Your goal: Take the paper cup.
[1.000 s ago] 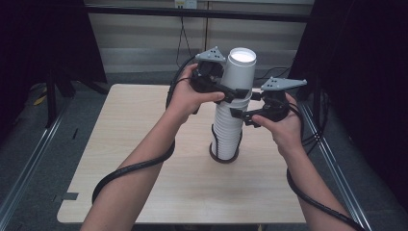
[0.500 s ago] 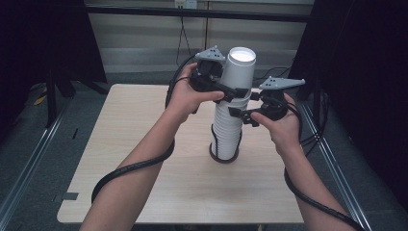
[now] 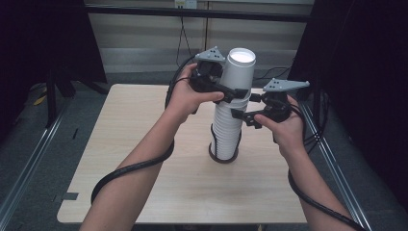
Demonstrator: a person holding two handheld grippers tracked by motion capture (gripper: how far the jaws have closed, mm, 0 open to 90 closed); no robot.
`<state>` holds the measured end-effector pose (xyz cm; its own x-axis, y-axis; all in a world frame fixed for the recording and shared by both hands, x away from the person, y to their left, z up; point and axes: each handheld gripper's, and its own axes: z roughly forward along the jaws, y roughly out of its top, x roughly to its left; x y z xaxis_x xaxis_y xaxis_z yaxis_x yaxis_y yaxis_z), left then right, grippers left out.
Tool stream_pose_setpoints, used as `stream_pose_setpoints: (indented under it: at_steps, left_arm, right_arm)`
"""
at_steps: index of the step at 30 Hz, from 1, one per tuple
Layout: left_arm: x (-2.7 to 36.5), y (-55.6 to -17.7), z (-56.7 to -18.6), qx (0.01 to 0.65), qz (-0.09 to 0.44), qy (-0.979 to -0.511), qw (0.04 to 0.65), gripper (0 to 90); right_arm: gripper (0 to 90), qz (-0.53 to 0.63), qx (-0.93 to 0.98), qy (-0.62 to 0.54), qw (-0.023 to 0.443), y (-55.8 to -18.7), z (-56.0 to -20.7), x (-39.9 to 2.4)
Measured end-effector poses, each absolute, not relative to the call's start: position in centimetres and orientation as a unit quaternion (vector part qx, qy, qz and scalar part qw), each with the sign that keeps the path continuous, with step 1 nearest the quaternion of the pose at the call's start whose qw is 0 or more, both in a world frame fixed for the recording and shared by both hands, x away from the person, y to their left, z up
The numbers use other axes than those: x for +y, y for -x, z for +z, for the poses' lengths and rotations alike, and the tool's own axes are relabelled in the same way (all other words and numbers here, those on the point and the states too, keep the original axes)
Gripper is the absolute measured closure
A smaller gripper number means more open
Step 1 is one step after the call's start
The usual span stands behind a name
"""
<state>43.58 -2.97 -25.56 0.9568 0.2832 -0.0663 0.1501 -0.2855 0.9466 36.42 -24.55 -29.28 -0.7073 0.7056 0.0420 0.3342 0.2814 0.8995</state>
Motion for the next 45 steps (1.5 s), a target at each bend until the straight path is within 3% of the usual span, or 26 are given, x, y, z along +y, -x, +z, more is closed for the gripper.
stream_pose_setpoints:
  at_steps: [16,45]
  left_arm:
    - [-3.1,-43.6,-25.2,0.138,0.059,-0.809,0.569,12.8]
    - [-2.5,-43.7,-21.5,0.152,0.077,-0.766,0.621,15.3]
  right_arm:
    - [14.0,0.506,0.765,-0.352,0.186,-36.8,-28.9,-24.1]
    - [14.5,0.505,0.766,-0.350,0.188,-36.8,-29.3,-24.2]
